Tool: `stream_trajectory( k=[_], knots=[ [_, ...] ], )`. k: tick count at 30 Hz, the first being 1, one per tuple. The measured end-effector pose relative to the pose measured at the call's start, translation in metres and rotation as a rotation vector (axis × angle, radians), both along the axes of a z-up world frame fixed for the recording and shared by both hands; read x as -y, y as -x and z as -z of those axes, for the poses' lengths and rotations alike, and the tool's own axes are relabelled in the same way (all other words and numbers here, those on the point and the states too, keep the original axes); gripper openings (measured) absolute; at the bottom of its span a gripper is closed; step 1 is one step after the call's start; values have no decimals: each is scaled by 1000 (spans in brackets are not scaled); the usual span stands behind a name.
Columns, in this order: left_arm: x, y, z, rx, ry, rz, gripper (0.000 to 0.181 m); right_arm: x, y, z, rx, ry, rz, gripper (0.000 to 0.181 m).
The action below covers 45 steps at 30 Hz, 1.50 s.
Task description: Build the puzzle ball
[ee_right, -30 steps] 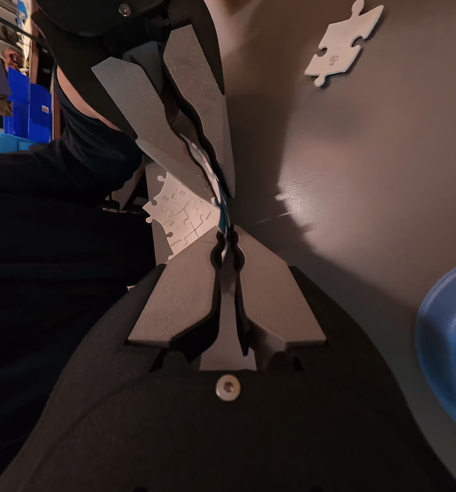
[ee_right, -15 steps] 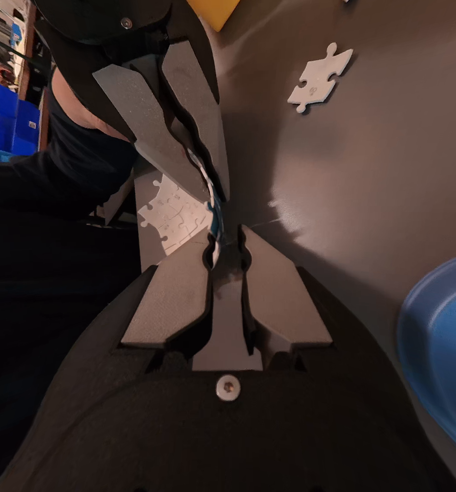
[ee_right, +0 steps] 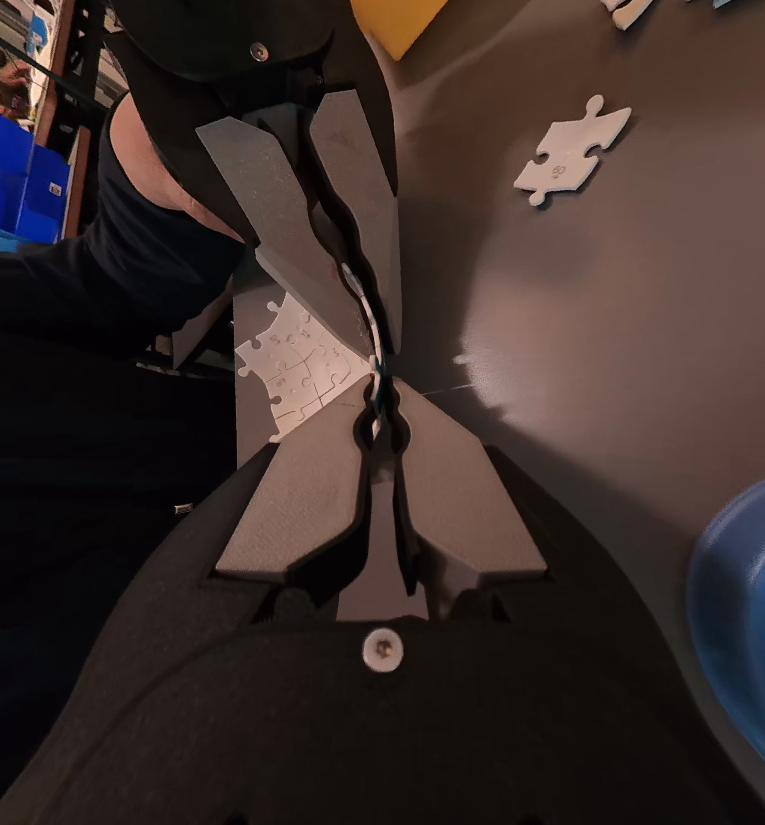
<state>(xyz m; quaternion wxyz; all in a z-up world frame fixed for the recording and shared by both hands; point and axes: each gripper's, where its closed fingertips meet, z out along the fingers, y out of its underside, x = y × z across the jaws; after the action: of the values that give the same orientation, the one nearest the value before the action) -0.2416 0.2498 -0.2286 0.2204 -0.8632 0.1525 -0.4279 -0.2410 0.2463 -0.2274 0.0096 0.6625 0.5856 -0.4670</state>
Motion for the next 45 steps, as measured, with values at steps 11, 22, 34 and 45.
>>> stream_trajectory(
  k=[11, 22, 34, 45],
  knots=[
    [-4, 4, -2, 38, 3, -25, 4, -18, 4, 5, 15, -16, 98, 35],
    [-7, 25, -7, -57, -26, -86, 26, -64, -6, -31, -180, -192, 292, 40],
    [12, 36, -31, -114, -82, -164, 24, -105, -18, -59, -321, -434, 480, 41],
    [35, 48, -37, -175, -105, -223, 22, -112, -26, -71, -364, -508, 519, 42]
  ],
)
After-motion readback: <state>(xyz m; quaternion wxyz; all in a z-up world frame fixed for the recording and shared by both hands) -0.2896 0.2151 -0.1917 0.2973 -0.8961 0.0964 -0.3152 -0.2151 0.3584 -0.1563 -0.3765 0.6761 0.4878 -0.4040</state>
